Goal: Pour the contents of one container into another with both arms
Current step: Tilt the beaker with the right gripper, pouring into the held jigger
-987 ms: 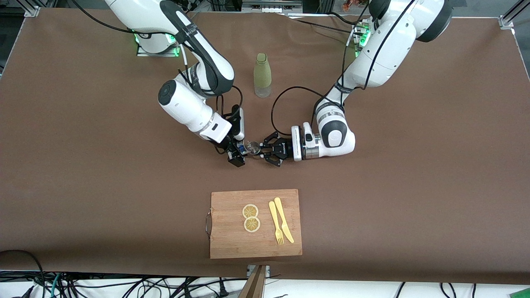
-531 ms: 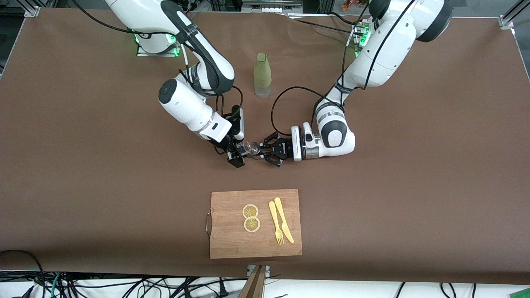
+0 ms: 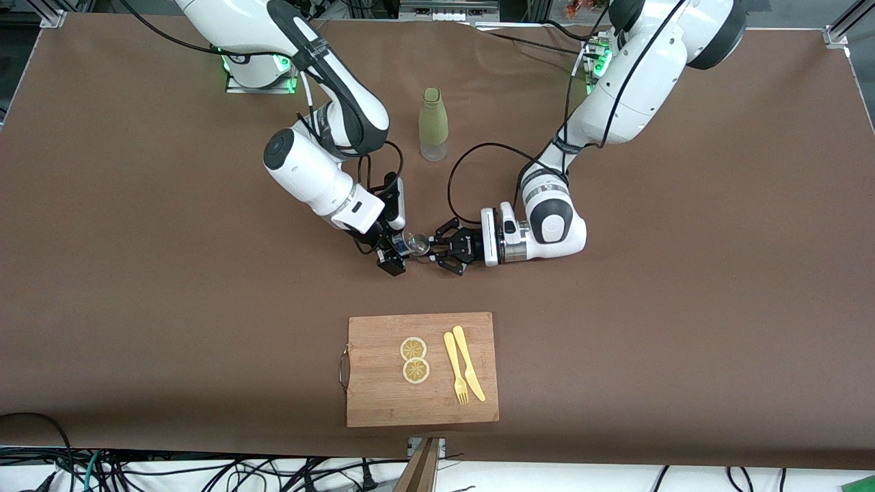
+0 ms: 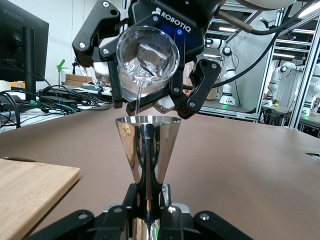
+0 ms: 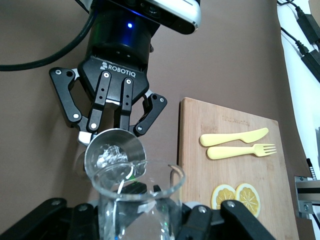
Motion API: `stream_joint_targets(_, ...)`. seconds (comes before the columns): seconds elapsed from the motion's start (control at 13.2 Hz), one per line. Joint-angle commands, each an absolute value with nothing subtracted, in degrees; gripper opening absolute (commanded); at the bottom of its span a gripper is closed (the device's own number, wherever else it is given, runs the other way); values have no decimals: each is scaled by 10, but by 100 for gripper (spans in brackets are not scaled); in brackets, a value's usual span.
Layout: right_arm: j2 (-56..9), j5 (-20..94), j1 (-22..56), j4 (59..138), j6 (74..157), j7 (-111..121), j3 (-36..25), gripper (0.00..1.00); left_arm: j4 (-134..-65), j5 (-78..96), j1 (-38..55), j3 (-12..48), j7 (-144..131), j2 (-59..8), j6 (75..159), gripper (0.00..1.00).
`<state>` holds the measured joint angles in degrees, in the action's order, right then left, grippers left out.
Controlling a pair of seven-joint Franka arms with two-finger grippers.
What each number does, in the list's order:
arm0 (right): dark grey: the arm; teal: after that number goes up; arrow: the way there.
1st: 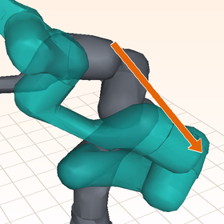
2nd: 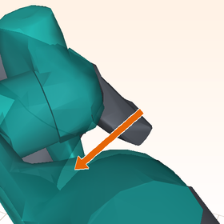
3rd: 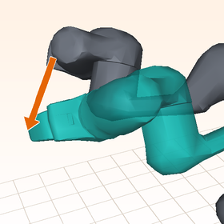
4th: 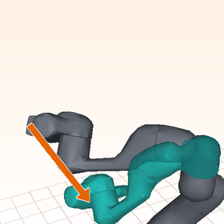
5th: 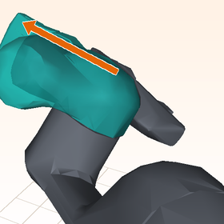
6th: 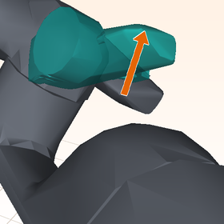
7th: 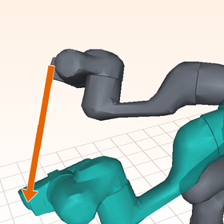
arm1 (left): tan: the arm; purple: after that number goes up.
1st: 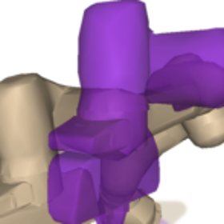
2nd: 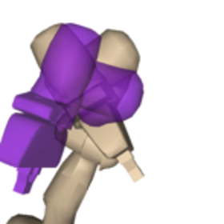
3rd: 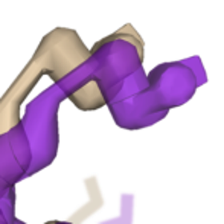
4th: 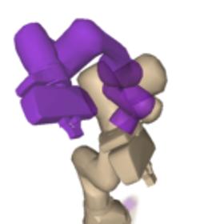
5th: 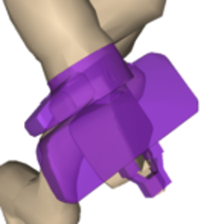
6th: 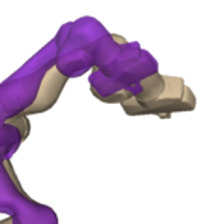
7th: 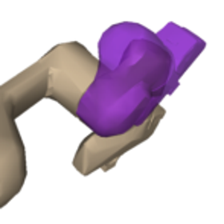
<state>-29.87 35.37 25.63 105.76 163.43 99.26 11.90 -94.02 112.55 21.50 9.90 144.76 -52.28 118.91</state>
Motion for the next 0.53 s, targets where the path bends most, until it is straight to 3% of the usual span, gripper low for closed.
stream_joint_targets(0.0, -285, 348, 258, 1075, 1642, 965, 115, 12, -928, 1149, 221, 102, 1465, -526, 1205, 0)
stream_joint_targets(0.23, -270, 356, 252, 1078, 1613, 951, 111, 12, -928, 1149, 220, 102, 1465, -526, 1204, 0)
stream_joint_targets(0.46, -244, 362, 247, 1066, 1495, 892, 80, 12, -929, 1148, 218, 102, 1466, -526, 1204, 0)
